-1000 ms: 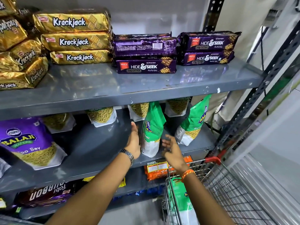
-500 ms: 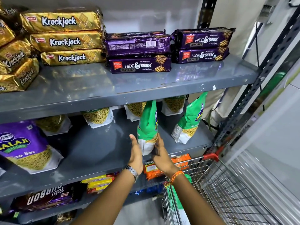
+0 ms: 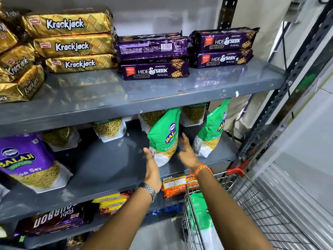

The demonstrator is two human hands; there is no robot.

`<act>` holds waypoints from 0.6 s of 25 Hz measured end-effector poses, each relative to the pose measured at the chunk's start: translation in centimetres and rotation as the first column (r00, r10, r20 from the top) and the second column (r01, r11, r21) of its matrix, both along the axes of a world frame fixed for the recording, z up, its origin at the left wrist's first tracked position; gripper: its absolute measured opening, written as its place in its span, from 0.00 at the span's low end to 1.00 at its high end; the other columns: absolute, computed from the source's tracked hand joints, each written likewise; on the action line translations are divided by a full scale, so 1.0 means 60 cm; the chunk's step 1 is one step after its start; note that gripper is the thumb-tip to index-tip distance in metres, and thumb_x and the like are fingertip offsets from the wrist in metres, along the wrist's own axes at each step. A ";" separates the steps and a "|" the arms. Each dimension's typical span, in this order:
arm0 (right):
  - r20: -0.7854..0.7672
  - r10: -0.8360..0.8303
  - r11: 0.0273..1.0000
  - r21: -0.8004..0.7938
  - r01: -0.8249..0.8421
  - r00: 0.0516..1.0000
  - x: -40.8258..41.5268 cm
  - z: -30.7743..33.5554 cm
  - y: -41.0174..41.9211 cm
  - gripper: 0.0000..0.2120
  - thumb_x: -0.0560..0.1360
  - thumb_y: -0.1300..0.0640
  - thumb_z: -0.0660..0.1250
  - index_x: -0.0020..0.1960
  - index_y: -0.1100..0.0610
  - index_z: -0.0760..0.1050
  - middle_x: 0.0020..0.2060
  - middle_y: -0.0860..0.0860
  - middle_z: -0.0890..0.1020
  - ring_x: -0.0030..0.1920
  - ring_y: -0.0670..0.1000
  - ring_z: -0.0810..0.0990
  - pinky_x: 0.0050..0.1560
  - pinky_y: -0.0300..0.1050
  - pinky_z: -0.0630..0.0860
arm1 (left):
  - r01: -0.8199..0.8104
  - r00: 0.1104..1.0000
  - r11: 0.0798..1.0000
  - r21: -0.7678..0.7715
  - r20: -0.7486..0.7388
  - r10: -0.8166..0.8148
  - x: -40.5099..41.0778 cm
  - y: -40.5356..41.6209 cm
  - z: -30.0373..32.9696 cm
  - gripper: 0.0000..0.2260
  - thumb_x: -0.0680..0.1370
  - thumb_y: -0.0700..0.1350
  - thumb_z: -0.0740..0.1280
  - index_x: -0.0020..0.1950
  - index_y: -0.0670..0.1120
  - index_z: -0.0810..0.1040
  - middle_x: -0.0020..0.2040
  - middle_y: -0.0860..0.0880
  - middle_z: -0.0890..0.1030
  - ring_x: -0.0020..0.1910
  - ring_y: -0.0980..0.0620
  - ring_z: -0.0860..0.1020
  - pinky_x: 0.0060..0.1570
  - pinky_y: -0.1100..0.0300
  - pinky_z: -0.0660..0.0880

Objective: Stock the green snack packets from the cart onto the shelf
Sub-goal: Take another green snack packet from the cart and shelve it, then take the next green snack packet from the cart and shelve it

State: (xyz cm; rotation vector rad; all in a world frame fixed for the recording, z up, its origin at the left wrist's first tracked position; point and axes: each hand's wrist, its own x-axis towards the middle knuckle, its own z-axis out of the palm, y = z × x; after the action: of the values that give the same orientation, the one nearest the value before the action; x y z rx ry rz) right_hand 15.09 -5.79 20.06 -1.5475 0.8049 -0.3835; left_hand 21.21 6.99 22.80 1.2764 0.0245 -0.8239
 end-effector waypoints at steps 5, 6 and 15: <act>0.005 0.019 1.000 -0.005 -0.019 1.000 -0.003 0.011 0.028 0.40 0.73 0.81 0.55 0.80 0.58 0.52 0.73 0.52 0.68 0.75 0.50 0.65 0.74 0.39 0.65 | 0.040 0.999 0.998 0.053 0.032 -0.042 0.019 0.000 0.022 0.30 0.82 0.63 0.40 0.80 0.53 0.58 0.79 0.54 0.62 0.79 0.53 0.57 0.76 0.54 0.51; 0.013 0.010 1.000 0.006 -0.010 1.000 -0.009 0.014 0.039 0.40 0.73 0.83 0.53 0.80 0.60 0.51 0.71 0.52 0.68 0.72 0.47 0.65 0.69 0.31 0.66 | 0.044 0.998 0.997 0.067 0.033 -0.046 0.029 -0.001 0.021 0.30 0.82 0.64 0.40 0.80 0.53 0.58 0.79 0.54 0.62 0.79 0.53 0.58 0.75 0.54 0.51; 0.119 0.002 0.971 0.238 -0.031 0.993 -0.191 -0.006 0.038 0.35 0.73 0.72 0.69 0.77 0.60 0.62 0.73 0.59 0.73 0.73 0.57 0.73 0.65 0.47 0.77 | -0.022 1.000 0.993 0.118 0.006 0.021 -0.035 0.038 0.001 0.29 0.83 0.61 0.46 0.79 0.49 0.61 0.78 0.49 0.64 0.78 0.48 0.62 0.75 0.52 0.55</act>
State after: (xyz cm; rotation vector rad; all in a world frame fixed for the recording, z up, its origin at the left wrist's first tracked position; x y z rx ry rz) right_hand 3.62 -3.52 19.72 -1.2938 0.7182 -0.3485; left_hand 19.10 9.28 22.85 1.3872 0.0838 -0.8102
